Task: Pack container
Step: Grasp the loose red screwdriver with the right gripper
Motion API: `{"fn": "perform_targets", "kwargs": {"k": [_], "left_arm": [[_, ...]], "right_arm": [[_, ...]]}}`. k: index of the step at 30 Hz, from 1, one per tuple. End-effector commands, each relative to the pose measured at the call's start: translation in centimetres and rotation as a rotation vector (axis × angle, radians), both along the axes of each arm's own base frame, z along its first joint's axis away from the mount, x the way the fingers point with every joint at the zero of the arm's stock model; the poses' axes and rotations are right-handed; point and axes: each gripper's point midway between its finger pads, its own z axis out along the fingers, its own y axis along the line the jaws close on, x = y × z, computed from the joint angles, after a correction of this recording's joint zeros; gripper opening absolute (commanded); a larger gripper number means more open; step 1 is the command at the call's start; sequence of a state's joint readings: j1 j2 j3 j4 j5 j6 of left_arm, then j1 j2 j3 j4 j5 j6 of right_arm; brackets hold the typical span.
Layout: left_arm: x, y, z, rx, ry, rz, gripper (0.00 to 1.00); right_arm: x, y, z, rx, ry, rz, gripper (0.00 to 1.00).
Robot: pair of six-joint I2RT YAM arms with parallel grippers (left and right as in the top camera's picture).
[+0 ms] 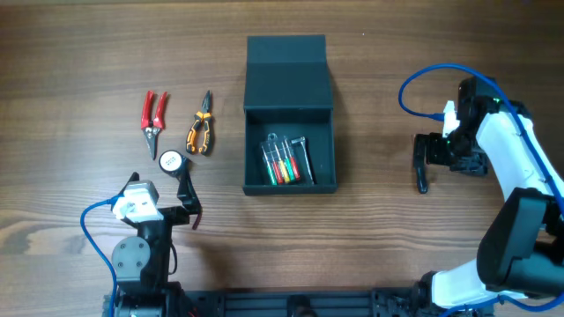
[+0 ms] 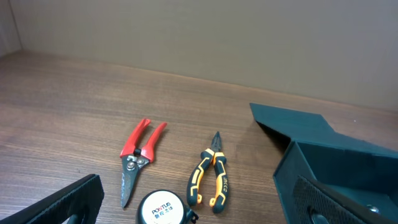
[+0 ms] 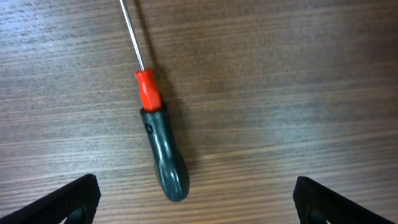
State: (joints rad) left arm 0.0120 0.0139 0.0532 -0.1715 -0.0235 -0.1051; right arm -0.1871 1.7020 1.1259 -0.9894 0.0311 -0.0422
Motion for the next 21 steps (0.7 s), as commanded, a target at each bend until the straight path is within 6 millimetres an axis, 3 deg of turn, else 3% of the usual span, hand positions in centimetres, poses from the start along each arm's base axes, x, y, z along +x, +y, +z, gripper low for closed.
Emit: {"fn": "perform_targets", "kwargs": {"k": [1, 11, 21], "left_arm": [[0.0, -0.5, 0.0, 0.021, -0.005, -0.026, 1.00], [0.0, -0.5, 0.0, 0.021, -0.005, -0.027, 1.00], [0.0, -0.5, 0.0, 0.021, -0.005, -0.026, 1.00]], "right_arm": [[-0.3, 0.4, -0.9, 0.019, -0.006, 0.062, 1.00], [-2.4, 1.4, -4.0, 0.059, 0.018, 0.086, 1.00], [-2.8, 0.7, -5.5, 0.007, 0.007, 0.086, 1.00]]}}
